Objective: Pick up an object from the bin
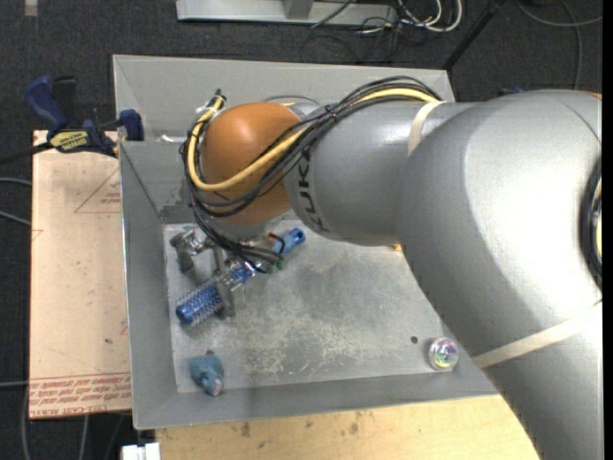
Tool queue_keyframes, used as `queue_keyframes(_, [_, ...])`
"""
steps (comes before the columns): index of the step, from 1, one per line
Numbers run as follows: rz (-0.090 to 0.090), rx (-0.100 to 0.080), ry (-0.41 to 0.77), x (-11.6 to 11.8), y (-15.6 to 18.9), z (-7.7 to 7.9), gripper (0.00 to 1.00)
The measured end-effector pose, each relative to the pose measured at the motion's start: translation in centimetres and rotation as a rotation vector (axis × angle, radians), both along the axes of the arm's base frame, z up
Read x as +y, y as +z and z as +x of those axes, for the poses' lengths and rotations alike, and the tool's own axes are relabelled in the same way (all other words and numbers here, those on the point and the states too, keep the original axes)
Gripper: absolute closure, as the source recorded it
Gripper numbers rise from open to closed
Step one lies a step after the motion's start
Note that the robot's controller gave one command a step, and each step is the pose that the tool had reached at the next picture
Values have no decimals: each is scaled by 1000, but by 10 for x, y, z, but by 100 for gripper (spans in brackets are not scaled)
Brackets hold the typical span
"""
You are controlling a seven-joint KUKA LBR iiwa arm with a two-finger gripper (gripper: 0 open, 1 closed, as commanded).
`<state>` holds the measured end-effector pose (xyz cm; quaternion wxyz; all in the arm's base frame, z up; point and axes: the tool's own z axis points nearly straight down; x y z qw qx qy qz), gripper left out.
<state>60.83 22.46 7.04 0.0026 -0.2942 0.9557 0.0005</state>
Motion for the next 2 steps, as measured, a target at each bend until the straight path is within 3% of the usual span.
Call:
queue_keyframes(1, [0, 3, -1, 0, -1, -1, 100])
queue_keyframes(2, [2, -4, 23, 15, 151, -20, 100])
